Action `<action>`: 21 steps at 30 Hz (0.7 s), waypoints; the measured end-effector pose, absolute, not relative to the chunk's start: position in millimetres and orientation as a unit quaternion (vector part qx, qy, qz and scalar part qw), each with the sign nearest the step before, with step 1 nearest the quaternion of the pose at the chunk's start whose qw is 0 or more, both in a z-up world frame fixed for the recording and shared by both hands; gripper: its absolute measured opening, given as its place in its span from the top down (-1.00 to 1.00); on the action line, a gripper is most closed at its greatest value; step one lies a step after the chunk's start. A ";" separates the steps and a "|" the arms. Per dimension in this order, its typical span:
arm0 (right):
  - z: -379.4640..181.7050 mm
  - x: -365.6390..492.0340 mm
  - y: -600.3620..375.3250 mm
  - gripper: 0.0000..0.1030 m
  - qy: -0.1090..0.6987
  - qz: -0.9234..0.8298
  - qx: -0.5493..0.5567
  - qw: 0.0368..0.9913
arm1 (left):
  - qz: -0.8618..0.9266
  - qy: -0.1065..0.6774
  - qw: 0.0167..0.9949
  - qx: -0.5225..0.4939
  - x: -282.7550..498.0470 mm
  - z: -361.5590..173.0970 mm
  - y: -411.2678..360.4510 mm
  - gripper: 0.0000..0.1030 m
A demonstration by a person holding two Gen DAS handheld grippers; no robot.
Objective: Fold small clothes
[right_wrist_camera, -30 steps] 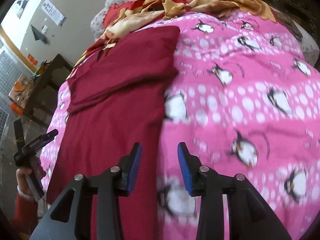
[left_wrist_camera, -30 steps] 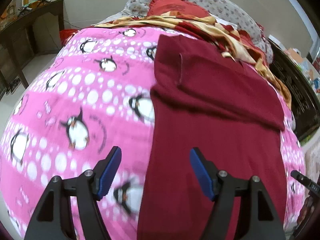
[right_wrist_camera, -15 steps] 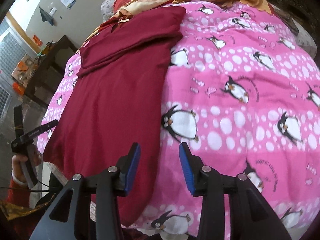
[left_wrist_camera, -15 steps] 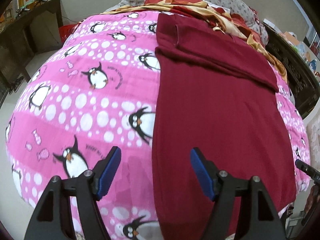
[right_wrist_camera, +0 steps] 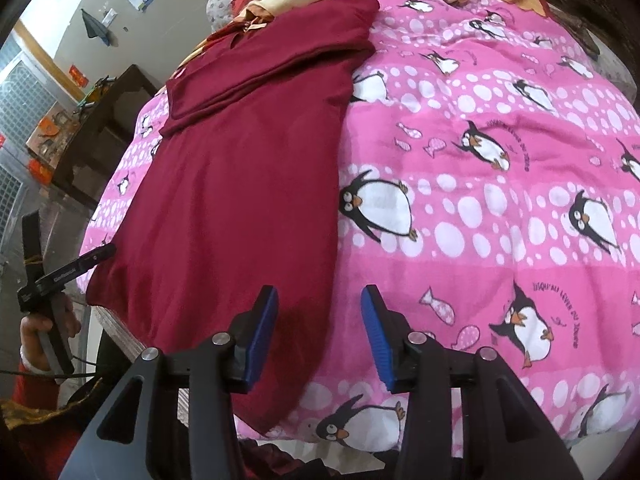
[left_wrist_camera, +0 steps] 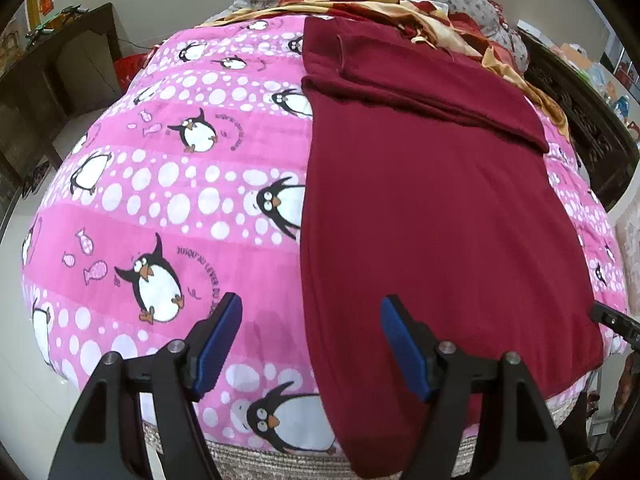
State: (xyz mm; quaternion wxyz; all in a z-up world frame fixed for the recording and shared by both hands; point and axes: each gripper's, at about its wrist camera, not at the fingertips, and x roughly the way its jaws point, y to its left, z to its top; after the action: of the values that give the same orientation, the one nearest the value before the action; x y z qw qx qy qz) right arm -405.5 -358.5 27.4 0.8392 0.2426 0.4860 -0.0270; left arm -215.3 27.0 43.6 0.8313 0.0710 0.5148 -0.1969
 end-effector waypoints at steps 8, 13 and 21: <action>22.5 -410.4 -353.8 -0.37 0.488 -0.018 0.250 0.836 | -0.201 0.554 0.807 0.029 -222.8 31.3 44.8 -0.46; 21.4 -412.6 -356.2 -0.37 0.492 -0.009 0.251 0.833 | -0.207 0.560 0.802 0.032 -230.1 29.7 46.5 -0.46; 22.8 -419.3 -357.0 -0.37 0.492 0.013 0.257 0.831 | -0.223 0.568 0.791 0.033 -226.4 29.5 34.1 -0.46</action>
State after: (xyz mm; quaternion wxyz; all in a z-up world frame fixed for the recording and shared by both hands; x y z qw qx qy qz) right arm -419.3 -357.0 22.8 0.8313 0.2573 0.4924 0.0131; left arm -226.4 34.1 29.5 0.7915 0.0334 0.5679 -0.2234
